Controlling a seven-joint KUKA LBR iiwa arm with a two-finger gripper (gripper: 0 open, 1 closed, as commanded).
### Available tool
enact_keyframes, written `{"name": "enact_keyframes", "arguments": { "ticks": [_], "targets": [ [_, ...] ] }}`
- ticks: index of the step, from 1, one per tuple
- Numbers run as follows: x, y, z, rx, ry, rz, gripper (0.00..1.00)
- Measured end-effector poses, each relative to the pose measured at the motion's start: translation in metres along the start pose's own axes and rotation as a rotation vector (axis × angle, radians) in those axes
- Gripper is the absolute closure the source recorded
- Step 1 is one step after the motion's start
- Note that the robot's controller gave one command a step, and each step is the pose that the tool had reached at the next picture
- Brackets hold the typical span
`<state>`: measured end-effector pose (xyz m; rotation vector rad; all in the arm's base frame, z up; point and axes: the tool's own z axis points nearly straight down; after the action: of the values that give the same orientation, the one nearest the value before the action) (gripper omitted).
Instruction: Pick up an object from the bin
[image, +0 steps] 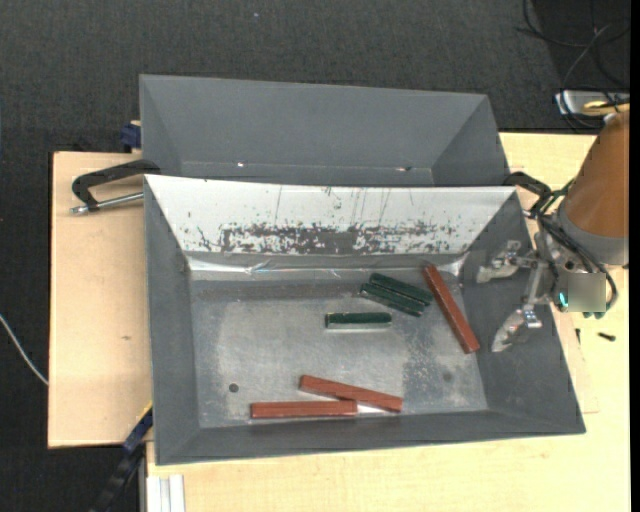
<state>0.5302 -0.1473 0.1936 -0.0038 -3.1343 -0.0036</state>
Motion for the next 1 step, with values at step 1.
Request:
{"name": "enact_keyframes", "arguments": {
  "ticks": [1],
  "targets": [
    [-0.0019, 0.0006, -0.0045, 0.002, -0.009, -0.002, 0.00]
  ]
}}
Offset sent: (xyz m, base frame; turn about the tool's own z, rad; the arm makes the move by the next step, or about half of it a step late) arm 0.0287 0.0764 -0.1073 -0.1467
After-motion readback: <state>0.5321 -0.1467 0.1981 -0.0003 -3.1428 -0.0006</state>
